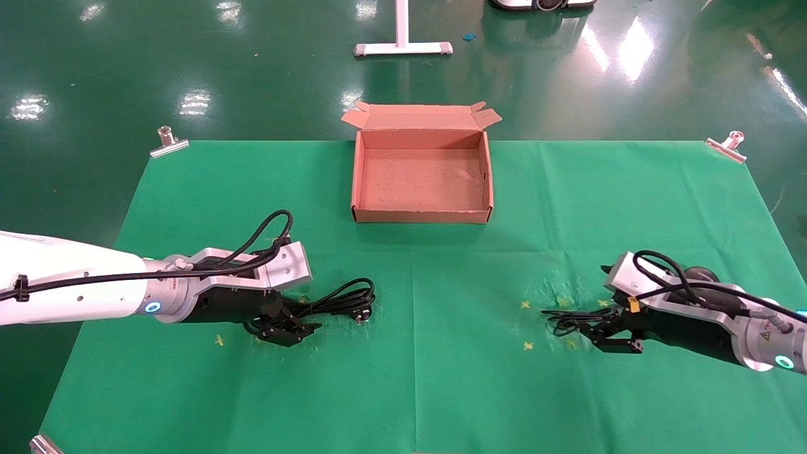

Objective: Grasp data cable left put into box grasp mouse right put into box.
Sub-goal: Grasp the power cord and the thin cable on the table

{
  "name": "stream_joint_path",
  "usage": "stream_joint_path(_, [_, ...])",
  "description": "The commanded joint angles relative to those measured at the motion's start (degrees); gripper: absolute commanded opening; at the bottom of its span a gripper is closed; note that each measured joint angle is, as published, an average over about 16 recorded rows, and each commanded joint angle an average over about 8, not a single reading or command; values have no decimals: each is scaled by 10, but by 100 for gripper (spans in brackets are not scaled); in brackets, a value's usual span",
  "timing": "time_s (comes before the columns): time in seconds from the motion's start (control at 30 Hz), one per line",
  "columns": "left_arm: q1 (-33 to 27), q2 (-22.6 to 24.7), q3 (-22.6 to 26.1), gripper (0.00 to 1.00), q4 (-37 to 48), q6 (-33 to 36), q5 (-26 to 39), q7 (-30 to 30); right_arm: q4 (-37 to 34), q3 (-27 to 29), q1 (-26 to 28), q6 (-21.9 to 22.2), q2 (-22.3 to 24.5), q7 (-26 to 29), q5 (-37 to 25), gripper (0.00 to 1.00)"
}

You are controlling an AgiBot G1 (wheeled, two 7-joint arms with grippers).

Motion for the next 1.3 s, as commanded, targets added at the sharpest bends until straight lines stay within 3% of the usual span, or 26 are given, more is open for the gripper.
stream_joint_path(0.03, [0, 0, 0, 0, 0, 0, 0, 0, 0, 0, 0, -1, 0, -1, 0, 0])
stream_joint_path(1.3, [0, 0, 0, 0, 0, 0, 0, 0, 2, -2, 2, -3, 0, -3, -3, 0])
